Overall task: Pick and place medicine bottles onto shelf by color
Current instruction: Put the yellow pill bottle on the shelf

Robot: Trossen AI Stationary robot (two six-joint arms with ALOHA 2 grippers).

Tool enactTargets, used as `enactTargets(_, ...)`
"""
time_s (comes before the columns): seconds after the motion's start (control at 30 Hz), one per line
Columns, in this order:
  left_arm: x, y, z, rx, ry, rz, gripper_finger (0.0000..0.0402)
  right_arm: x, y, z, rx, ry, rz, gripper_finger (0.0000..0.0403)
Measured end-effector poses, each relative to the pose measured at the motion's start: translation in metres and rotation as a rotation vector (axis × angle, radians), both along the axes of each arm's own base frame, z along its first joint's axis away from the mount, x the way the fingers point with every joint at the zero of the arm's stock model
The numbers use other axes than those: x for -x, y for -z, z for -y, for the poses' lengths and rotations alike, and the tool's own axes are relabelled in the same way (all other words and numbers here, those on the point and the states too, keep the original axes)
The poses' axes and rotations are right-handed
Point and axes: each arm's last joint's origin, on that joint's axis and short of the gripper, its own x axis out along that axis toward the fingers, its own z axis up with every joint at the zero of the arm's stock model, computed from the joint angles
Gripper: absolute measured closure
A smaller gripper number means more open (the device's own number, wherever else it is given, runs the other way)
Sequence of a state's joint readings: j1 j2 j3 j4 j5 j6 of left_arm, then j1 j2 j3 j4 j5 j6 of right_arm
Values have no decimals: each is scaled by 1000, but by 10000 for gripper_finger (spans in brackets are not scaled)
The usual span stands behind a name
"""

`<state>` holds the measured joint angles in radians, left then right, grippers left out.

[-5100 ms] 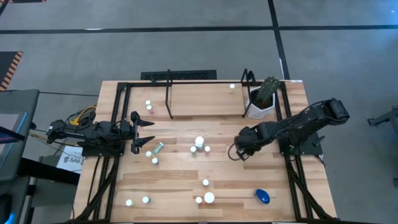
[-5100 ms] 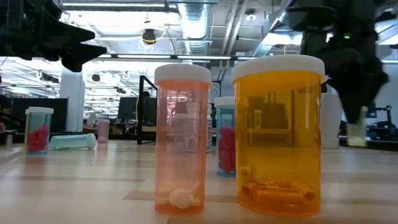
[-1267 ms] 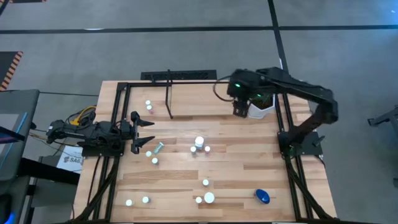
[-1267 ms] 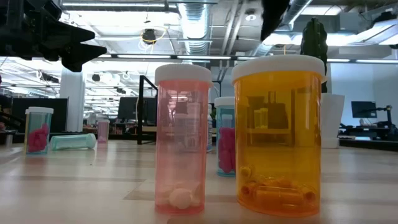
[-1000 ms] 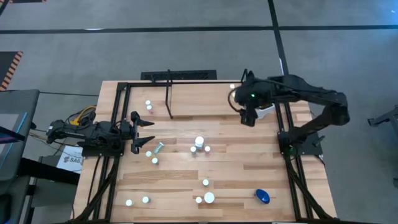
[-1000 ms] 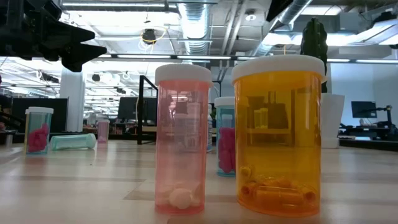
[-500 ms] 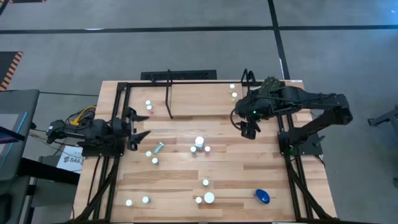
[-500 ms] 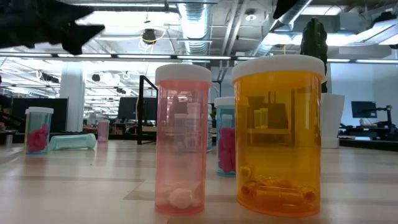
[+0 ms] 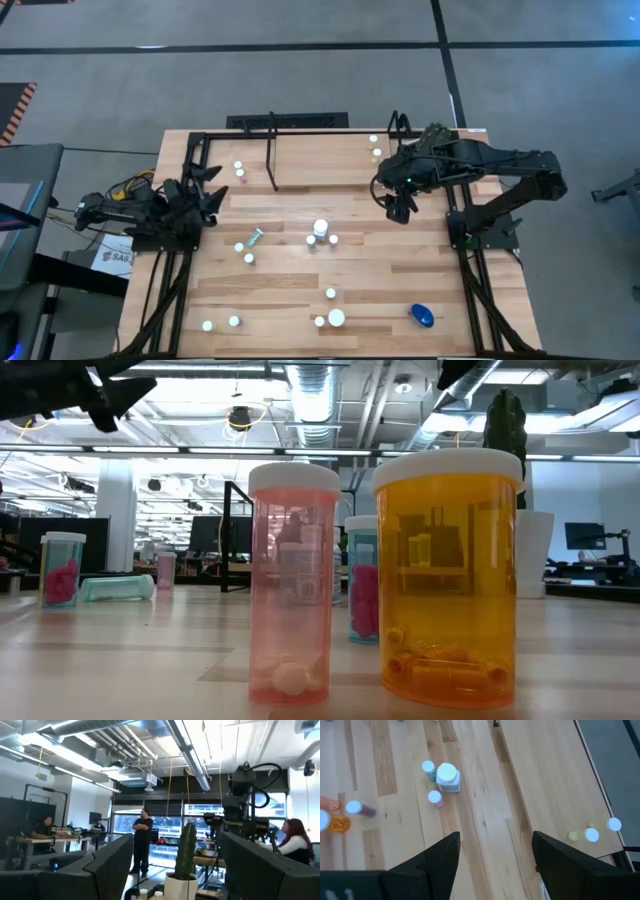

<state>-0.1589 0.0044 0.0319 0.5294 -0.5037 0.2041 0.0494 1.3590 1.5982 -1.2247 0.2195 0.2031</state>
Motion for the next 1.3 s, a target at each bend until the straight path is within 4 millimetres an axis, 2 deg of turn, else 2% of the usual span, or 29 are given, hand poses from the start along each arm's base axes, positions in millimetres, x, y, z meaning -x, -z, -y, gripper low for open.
enactTargets(0.1, 0, 1, 0, -3, -1, -10, 113, 0, 0, 0, 0, 1, 0, 133)
enactTargets(0.23, -2, 0, 2, 17, 83, 8, 113, 0, 0, 3, -1, 13, 0, 133)
enactTargets(0.43, -12, 1, 4, 76, 146, -42, 113, 0, 0, 10, 16, 49, 0, 133)
enactTargets(0.67, -33, -32, 7, 132, 147, -176, 113, 1, 0, 24, 17, 107, -2, 133)
enactTargets(0.8, -47, -46, 9, 338, 159, -328, 113, 2, 0, 32, 18, 136, -3, 133)
enactTargets(0.97, -55, -51, 13, 742, 230, -573, 113, 3, 0, 39, 22, 158, -7, 133)
enactTargets(1.2, -56, -30, 19, 1247, 163, -862, 113, -6, 7, 44, 65, 104, -61, 133)
enactTargets(1.3, -56, -21, 23, 1397, 119, -950, 113, -13, 14, 45, 65, 97, -102, 133)
